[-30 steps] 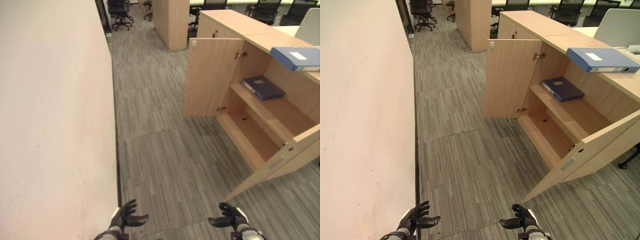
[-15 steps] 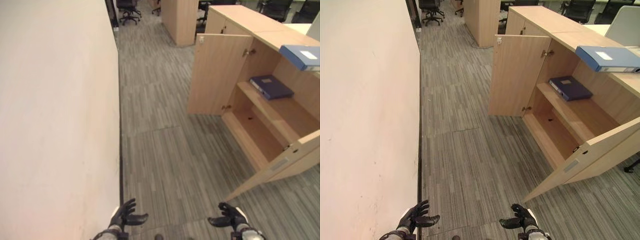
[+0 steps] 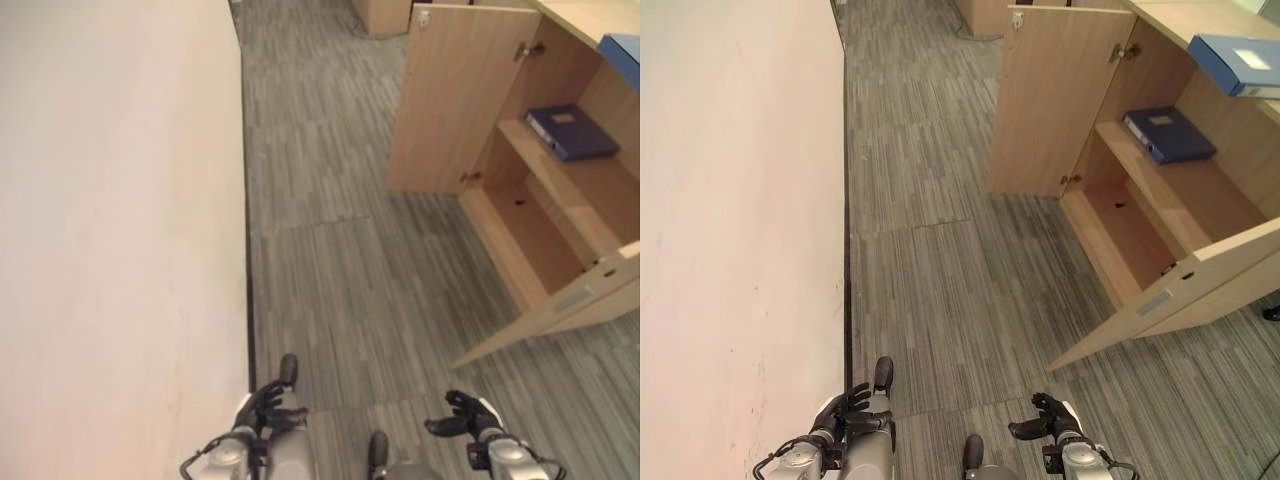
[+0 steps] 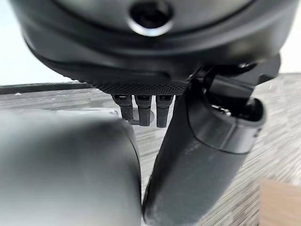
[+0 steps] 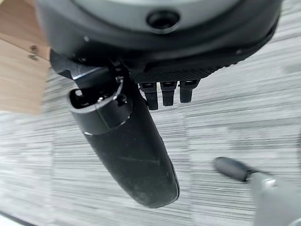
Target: Put the empty folder in the office cabinet
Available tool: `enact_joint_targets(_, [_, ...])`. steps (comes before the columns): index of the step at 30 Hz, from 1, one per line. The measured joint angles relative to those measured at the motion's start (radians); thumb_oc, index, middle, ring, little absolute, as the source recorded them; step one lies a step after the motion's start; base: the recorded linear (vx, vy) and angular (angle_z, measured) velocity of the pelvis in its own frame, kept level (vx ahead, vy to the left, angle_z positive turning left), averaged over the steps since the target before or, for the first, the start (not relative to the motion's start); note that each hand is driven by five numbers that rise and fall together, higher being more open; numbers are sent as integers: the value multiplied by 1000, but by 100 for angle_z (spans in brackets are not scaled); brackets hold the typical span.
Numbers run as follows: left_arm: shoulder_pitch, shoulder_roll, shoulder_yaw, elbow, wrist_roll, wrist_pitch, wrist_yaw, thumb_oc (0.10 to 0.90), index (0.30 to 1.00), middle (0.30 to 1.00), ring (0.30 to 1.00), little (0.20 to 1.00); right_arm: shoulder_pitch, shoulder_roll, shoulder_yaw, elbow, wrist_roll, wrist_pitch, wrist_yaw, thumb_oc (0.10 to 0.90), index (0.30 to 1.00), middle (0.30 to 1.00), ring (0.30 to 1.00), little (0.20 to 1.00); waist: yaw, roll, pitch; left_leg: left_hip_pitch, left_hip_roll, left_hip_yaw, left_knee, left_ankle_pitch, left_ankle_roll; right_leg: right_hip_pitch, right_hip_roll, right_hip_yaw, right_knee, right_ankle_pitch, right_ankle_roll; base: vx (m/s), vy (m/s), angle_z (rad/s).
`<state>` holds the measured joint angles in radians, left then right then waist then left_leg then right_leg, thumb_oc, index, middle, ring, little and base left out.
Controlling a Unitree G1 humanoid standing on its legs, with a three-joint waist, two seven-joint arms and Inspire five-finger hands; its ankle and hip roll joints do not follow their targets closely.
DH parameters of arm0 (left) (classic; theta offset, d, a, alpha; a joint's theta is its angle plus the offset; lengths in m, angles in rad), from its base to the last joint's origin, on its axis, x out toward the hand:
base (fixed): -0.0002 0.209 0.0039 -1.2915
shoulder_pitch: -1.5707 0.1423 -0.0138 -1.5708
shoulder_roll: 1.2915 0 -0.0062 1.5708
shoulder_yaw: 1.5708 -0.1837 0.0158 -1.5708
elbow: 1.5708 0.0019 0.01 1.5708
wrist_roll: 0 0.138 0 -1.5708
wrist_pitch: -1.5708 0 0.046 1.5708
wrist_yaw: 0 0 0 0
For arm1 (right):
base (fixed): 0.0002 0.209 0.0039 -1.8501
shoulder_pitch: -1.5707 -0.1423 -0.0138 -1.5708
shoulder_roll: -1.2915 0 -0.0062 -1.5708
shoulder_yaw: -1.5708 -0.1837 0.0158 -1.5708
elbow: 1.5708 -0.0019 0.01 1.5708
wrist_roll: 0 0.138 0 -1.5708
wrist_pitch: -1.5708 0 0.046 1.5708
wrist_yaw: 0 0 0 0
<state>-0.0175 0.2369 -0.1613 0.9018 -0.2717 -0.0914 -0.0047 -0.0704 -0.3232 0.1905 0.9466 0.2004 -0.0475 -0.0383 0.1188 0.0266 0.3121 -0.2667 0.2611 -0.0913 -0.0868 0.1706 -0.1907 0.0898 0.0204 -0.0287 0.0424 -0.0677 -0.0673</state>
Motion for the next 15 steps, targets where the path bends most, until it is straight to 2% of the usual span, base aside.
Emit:
enact_joint_targets(1, [10, 1, 5, -2, 0, 0, 1, 800, 900, 900, 900, 900, -1, -2, 1, -9, 0, -11, 0, 800, 900, 900, 900, 900, 7, -1, -7, 14, -4, -2, 0, -2, -2, 3, -15, 8, 14, -8, -5, 267, 125, -77])
enact_joint_targets(3, [12, 2, 10, -1, 0, 0, 0, 800, 900, 900, 900, 900, -4, -3, 4, -22, -1, -15, -1, 800, 900, 900, 900, 900, 8, 6, -21, 29, -17, -10, 1, -8, 0, 3, -35, 38, 5, -24, 15, 266, 156, -68])
enact_joint_targets(4, [10, 0, 9, 0, 0, 1, -1, 800, 900, 900, 900, 900, 1, -4, 17, -31, -1, -14, -1, 800, 900, 900, 900, 900, 6, 8, -37, 36, -43, -25, 53, -30, 22, 3, -73, 68, -11, -41, 43, 267, 172, -92])
enact_joint_targets(5, [23, -17, 9, -3, 0, 1, -1, 800, 900, 900, 900, 900, 28, -26, 42, -36, -2, -12, 4, 800, 900, 900, 900, 900, 9, 35, -68, 73, -42, -25, 80, -98, 55, 33, -87, 97, -47, -61, 100, 436, 316, -82])
enact_joint_targets(6, [12, 10, 10, -8, 1, 0, 1, 800, 900, 900, 900, 900, 31, 7, 53, -27, -2, 0, 3, 800, 900, 900, 900, 900, 18, -24, -65, 69, -94, 24, 107, -13, 62, 15, -147, 113, 24, -118, 160, 449, 339, -33])
enact_joint_targets(7, [2, 40, 10, -8, 1, -1, 1, 800, 900, 900, 900, 900, 45, 40, 52, -29, -2, 3, 8, 800, 900, 900, 900, 900, 20, -70, -76, 65, -133, 36, 123, -41, 86, 8, -181, 117, 74, -145, 166, 361, 282, 3])
enact_joint_targets(9, [8, 85, 16, -18, 2, -2, 7, 800, 900, 900, 900, 900, 63, 103, 54, -29, -2, 5, 15, 800, 900, 900, 900, 900, 28, -135, -116, 44, -196, 71, 170, -72, 144, 12, -238, 121, 127, -130, 174, 156, 134, 10])
enact_joint_targets(10, [6, 95, 23, -26, 2, -3, 18, 800, 900, 900, 900, 900, 53, 120, 53, -32, -2, 3, 16, 800, 900, 900, 900, 900, 32, -150, -125, 38, -210, 80, 190, -95, 165, 22, -242, 120, 127, -128, 182, 214, 189, -5])
enact_joint_targets(11, [3, 103, 31, -33, 2, -5, 22, 800, 900, 900, 900, 900, 34, 131, 54, -33, -2, 3, 18, 800, 900, 900, 900, 900, 40, -150, -126, 29, -218, 89, 219, -118, 174, 32, -242, 120, 120, -100, 194, 267, 256, -22])
enact_joint_targets(12, [-4, 105, 34, -38, 2, -5, 27, 800, 900, 900, 900, 900, 7, 137, 53, -32, -2, 0, 19, 800, 900, 900, 900, 900, 52, -154, -130, 14, -239, 112, 244, -144, 189, 31, -261, 103, 95, -52, 217, 259, 260, -25])
enact_joint_targets(15, [14, 66, 24, -41, 4, -2, 31, 800, 900, 900, 900, 900, -38, 126, 38, -34, -1, -4, 16, 800, 900, 900, 900, 900, 45, -131, -145, 3, -270, 122, 234, -141, 209, 11, -301, 105, 96, -2, 275, 179, 229, -1])
